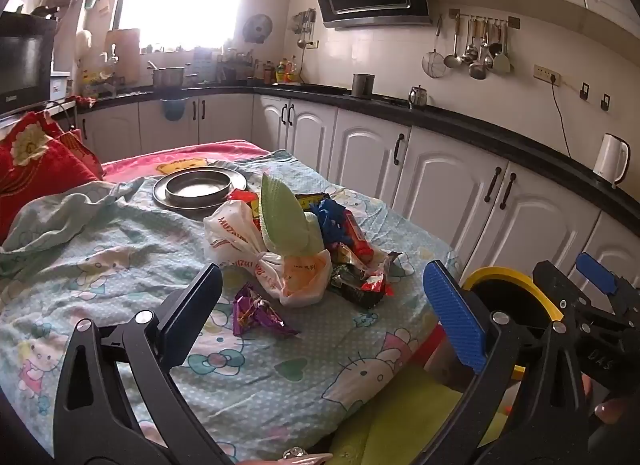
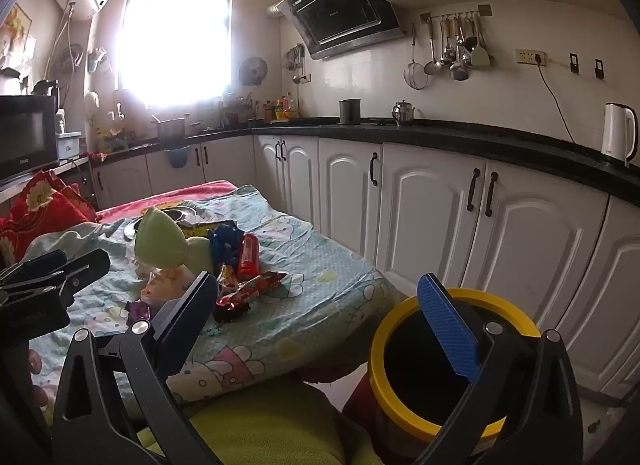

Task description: Collect trash

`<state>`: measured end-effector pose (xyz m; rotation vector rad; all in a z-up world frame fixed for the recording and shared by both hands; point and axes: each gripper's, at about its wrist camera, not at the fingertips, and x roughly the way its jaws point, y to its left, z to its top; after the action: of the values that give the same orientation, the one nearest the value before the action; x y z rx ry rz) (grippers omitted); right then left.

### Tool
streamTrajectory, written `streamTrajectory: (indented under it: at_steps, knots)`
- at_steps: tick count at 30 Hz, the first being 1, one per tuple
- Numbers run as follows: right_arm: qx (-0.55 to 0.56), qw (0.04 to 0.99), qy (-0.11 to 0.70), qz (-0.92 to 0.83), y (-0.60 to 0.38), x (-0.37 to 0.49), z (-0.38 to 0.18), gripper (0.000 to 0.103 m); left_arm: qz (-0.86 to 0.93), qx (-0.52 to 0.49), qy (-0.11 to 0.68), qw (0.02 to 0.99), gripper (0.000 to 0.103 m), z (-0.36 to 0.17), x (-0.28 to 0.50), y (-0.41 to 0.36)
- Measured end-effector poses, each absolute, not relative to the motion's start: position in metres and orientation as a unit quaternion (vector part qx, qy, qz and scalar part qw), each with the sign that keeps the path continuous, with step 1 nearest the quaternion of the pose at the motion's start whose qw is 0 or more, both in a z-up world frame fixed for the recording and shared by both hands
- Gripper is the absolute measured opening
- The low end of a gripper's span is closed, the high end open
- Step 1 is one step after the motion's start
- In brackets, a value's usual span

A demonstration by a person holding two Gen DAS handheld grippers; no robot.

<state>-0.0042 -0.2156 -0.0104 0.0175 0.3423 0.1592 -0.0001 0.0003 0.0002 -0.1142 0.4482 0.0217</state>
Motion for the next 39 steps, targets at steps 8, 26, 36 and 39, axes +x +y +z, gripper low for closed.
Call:
streamTrajectory:
  at_steps: [8,26,36,39]
  knots:
    - [0.008,0.982,0.171,0.079,-0.2149,-0.004,-0.0104,0.097,0.013,-0.055,0.221,0.974,0.092,0.0008,-0.0007,-0.0003]
    - [0.008,0.982,0.173,0.079,-0.2155,-0.003,-0.0107,0.097,0.01,-0.058,0.221,0.973,0.092,0.0001,0.0,0.0004]
    - [0.008,0.981,0.174,0.079,-0.2149,-0.0027,-0.0111,0.097,0.01,-0.059,0.222,0.973,0.092,0.0002,-0.0002,0.0003]
    - [0.008,0.981,0.174,0.079,-0.215,-0.0026,-0.0115,0.097,0.01,-0.059,0.223,0.973,0.092,0.0002,-0.0003,0.0002]
